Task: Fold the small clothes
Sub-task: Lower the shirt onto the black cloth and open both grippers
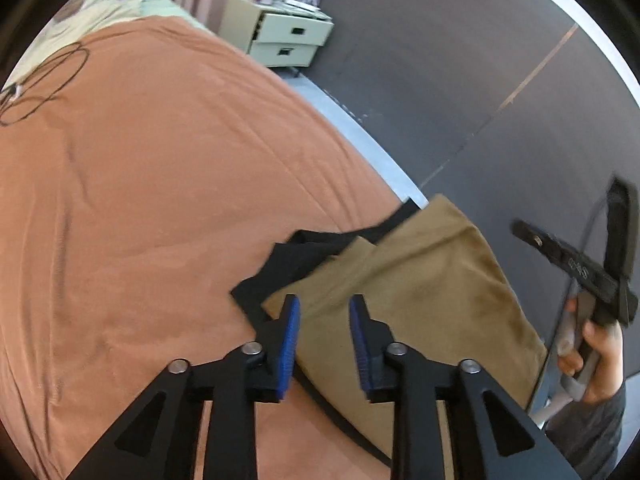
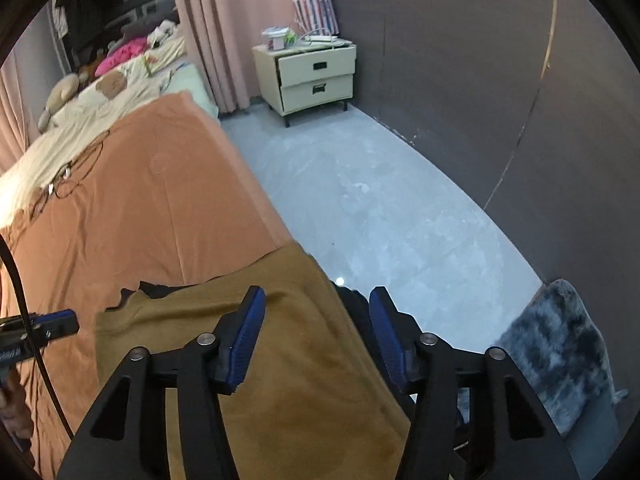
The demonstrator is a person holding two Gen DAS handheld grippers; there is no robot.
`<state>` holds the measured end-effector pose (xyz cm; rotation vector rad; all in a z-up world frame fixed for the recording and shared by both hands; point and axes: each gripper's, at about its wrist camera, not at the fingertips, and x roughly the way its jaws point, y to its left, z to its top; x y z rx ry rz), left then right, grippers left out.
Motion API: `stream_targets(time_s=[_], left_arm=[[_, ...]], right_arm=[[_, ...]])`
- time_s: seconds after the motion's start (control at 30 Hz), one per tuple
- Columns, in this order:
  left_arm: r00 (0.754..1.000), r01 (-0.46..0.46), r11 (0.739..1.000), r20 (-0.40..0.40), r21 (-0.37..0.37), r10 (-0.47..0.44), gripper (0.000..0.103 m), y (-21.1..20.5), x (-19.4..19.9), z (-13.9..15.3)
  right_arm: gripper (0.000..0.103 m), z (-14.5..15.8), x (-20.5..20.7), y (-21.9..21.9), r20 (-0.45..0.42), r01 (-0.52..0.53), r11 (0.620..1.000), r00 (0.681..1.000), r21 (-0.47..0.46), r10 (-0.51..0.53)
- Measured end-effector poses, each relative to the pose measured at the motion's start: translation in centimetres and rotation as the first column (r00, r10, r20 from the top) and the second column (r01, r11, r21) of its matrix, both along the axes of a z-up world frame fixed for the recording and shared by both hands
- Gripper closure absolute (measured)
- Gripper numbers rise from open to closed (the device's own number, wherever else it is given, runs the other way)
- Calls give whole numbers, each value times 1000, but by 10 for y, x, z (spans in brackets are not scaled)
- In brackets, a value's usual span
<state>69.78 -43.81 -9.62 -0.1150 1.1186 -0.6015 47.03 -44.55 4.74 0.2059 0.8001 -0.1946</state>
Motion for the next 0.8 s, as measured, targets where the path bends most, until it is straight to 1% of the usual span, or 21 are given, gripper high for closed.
stream_targets(time_s=[0.07,0.13,0.2,0.27,0.33,0.4,0.47,0.57,0.63,0.67,0.77,0.8], left_arm=[[1000,-11,1000,26,-7,11,62,6,-1,4],[999,-4,1000,49,2,4,61,7,-3,6],[997,26,1000,69,3,-26,61,4,-9,9],[994,64,998,86,13,-65,61,-3,-15,10],[990,98,995,100,30,-101,61,-11,-21,10],[982,138,989,120,52,-143,61,-20,-28,10],[975,170,983,130,72,-178,61,-28,-33,8],[964,227,971,125,82,-236,61,-38,-36,-1],[958,242,964,129,108,-255,61,-43,-37,-9],[959,241,962,123,125,-256,61,-44,-36,-14],[965,223,963,104,149,-239,61,-44,-32,-28],[967,215,963,99,164,-233,61,-44,-30,-34]], right_arm=[[50,1,-15,-8,-3,-1,1000,1000,0,1],[50,-1,-35,-14,-10,-2,1000,1000,-6,1],[50,1,-57,-19,6,-10,1000,1000,-9,10],[50,-6,-83,-15,28,-38,999,999,7,38],[54,-12,-105,-17,47,-55,998,997,16,54],[64,-20,-125,-22,50,-73,997,996,28,72],[68,-29,-141,-29,47,-71,997,996,35,69],[68,-39,-157,-38,58,-71,996,996,55,68],[68,-43,-163,-43,56,-62,996,997,65,58],[68,-45,-165,-45,54,-53,997,997,60,49],[76,-50,-171,-46,58,-53,996,997,71,49],[76,-52,-171,-46,56,-51,996,997,73,47]])
